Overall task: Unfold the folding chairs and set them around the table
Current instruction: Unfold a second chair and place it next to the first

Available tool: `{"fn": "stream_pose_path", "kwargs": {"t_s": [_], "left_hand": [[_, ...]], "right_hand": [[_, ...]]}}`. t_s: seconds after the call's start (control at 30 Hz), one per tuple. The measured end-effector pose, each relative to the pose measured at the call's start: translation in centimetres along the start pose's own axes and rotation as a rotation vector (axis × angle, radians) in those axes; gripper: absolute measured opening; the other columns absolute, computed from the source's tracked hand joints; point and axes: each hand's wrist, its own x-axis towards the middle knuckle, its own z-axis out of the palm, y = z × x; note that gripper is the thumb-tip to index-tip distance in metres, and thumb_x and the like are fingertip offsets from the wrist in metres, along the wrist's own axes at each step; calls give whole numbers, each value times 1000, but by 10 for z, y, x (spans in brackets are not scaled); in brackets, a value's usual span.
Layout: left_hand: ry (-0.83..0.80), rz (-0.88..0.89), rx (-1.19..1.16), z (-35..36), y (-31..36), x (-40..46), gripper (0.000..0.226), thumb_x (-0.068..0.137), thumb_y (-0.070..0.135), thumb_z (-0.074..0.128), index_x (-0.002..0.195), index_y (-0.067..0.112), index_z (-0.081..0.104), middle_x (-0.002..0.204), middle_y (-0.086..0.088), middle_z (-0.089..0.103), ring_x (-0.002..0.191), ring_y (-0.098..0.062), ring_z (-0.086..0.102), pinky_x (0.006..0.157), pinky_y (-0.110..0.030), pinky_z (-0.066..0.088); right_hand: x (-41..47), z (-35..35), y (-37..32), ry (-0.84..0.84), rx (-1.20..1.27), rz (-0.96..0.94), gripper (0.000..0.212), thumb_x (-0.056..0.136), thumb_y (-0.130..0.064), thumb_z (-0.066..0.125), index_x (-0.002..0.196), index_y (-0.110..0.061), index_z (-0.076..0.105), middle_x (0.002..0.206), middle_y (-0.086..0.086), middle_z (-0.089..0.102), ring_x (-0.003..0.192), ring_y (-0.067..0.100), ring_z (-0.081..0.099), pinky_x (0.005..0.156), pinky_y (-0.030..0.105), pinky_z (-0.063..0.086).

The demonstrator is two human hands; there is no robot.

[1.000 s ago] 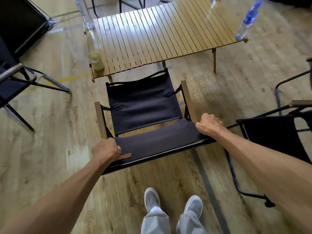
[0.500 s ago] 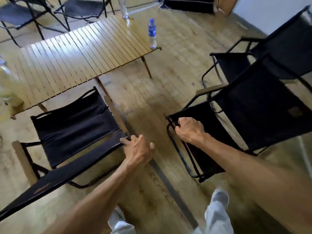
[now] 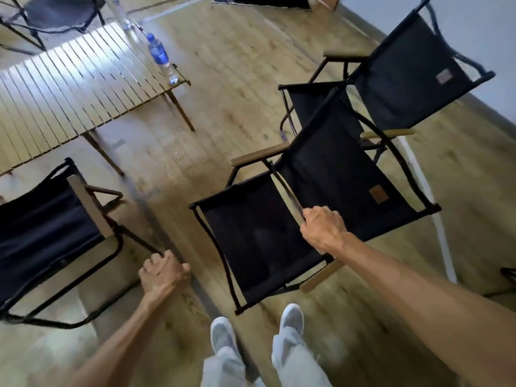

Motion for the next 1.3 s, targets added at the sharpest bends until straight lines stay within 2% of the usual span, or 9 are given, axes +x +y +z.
{"fn": "stream_pose_path", "kwargs": {"t_s": [0.3,0.43,0.6,0.8,0.87,0.97,1.03,1.2,1.3], "left_hand": [[-50,390,-261,-25,197,-46,30,88,38,48,105,14,56,109,-9,59,101,-31,57,85,-43,49],[-74,492,-396,-35,284,-68,22,89,36,50,95,16,55,99,-4,63,83,-22,57,69,-37,47],[-173,534,-535,-24,391,-71,43,91,45,52,123,17,56,118,-5,61,106,-26,58,84,-34,47],[-250,258,-695,-5,509,-61,55,92,51,54,131,13,49,124,-9,56,109,-27,57,94,-40,48],[-311,132,-801,-1,535,-67,71,88,56,58,139,10,42,130,-12,53,113,-28,57,96,-43,50],[-464,7,-883,11,571,-90,115,74,67,71,155,9,13,151,-16,31,133,-34,43,108,-49,42],[-558,-27,-851,22,596,-106,130,71,65,75,157,11,-6,159,-17,13,142,-37,30,112,-55,34],[-445,-192,-709,42,637,-105,96,92,16,63,155,7,-8,159,-22,13,141,-38,30,108,-58,36],[-330,-191,-630,56,643,-101,92,90,6,61,155,5,-4,156,-23,22,137,-37,37,107,-53,40]], "right_hand": [[3,-58,72,108,-24,-36,32,95,-31,47,122,-16,58,119,8,60,113,29,53,95,43,41],[28,-96,119,143,-86,-75,35,95,-32,49,125,-16,57,122,8,60,116,29,52,97,44,42],[97,-122,173,58,-437,-376,41,95,-35,51,133,-20,54,130,6,56,124,27,49,104,43,40],[201,-122,221,37,-623,-630,44,89,-25,62,133,-22,53,136,6,49,128,26,43,105,42,36],[228,-125,230,37,-679,-705,53,89,-22,62,139,-22,47,145,8,41,136,27,35,110,43,32],[263,-132,237,15,-788,-769,69,90,-18,61,152,-22,29,161,13,17,148,31,14,118,46,20],[280,-133,235,-18,-874,-813,80,91,-18,62,156,-23,18,164,13,5,151,32,3,121,48,10],[300,-113,234,-39,-1041,-982,70,95,-18,57,156,-25,23,165,12,8,152,32,2,122,49,5],[305,-98,242,-31,-1034,-1027,54,96,-28,53,148,-28,40,162,11,20,151,31,9,119,52,13]]}}
